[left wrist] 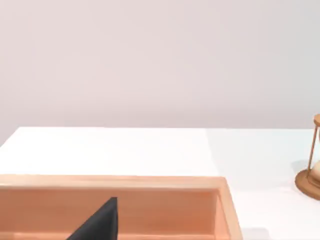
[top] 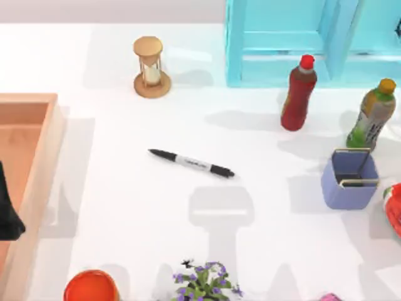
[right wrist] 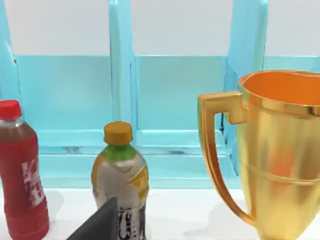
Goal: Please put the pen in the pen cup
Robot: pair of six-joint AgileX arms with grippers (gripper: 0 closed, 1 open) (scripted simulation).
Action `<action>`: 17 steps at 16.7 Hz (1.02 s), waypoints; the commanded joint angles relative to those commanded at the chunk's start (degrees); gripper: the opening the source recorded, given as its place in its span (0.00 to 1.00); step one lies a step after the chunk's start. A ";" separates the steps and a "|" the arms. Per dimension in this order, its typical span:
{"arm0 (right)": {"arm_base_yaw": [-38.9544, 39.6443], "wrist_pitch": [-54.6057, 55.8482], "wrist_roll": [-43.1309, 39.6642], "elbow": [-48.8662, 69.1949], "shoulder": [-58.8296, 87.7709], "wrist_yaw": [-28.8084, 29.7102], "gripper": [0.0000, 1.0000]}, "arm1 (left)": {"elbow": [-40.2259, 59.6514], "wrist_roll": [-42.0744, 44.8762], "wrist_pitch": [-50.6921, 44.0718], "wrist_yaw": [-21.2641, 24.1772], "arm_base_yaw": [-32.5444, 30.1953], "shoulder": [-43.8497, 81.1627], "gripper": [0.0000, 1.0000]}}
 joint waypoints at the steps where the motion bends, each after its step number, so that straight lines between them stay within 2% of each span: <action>1: 0.00 0.00 0.00 0.00 0.00 0.00 1.00 | 0.00 0.00 0.00 0.00 0.00 0.00 1.00; 4: 0.27 -0.29 -0.16 1.39 0.90 0.31 1.00 | 0.00 0.00 0.00 0.00 0.00 0.00 1.00; 7: 1.62 -1.99 -1.18 7.98 5.58 1.73 1.00 | 0.00 0.00 0.00 0.00 0.00 0.00 1.00; 11: 5.18 -7.06 -4.11 22.77 17.74 4.38 1.00 | 0.00 0.00 0.00 0.00 0.00 0.00 1.00; 17: 13.54 -20.64 -10.48 50.02 45.62 7.43 1.00 | 0.00 0.00 0.00 0.00 0.00 0.00 1.00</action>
